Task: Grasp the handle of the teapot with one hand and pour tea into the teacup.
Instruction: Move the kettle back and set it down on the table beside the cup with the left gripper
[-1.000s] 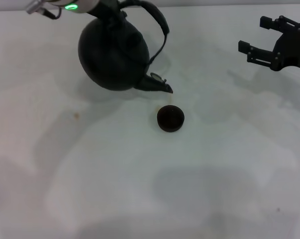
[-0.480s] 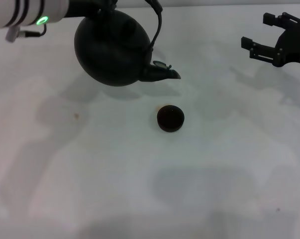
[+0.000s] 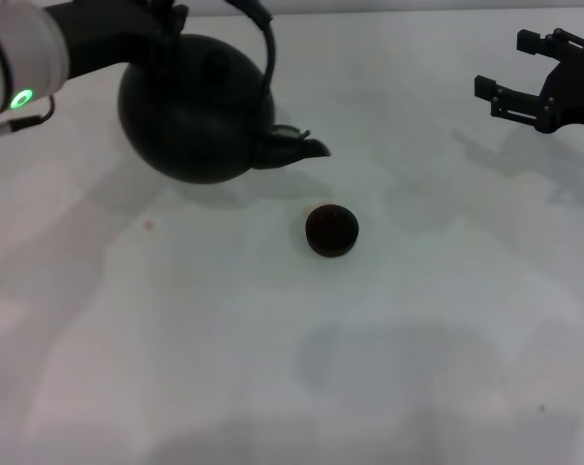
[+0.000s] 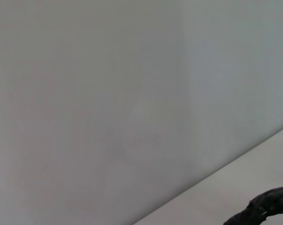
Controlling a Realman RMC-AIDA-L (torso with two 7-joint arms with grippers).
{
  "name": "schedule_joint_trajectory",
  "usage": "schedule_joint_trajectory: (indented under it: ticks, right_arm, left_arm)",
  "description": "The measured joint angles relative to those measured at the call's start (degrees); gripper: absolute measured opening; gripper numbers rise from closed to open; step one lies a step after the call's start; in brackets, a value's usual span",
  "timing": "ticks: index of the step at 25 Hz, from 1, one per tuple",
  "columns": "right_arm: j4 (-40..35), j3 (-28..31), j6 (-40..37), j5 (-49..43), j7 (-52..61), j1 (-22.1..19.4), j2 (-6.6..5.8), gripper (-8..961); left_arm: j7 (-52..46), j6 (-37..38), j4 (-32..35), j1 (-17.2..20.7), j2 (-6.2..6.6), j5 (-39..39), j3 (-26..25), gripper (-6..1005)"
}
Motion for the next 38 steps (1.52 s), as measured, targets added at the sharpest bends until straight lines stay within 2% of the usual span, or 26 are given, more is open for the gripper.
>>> schedule_joint_trajectory:
  ticks: [5, 11, 20, 26, 31, 38]
  right_arm:
    - [-0.1, 0.0, -0.4, -0.1, -0.1, 0.0, 0.01, 842]
    - [-0.1, 0.0, -0.7, -0.2, 0.0, -0.1, 0.03, 842]
    - [-0.8, 0.0, -1.9, 0.0, 0.2, 0.1, 0.03, 842]
    - [-1.3, 0.0, -2.3, -0.3, 0.2, 0.1, 0.03, 841]
    - [-1.5, 0.0, -2.3, -0.3, 0.2, 0.1, 0.03, 841]
    - [-1.5, -0.1, -2.2, -0.3, 0.2, 0.1, 0.03, 841]
  left_arm:
    - [10.2, -2.0, -2.6, 4.5, 0.07, -12.8, -3.5, 130]
    - [22.4, -1.7, -9.0, 6.8, 0.12, -24.9, -8.2, 128]
    - [35.5, 3.2, -18.4, 7.6, 0.22, -36.5, -15.3, 129]
    - [43.7, 5.8, -22.5, 7.4, 0.16, -42.2, -16.8, 128]
    - [53.4, 11.7, -30.0, 6.8, 0.23, -51.2, -22.3, 128]
    - [57.9, 14.6, -35.5, 6.0, 0.11, -53.1, -25.1, 129]
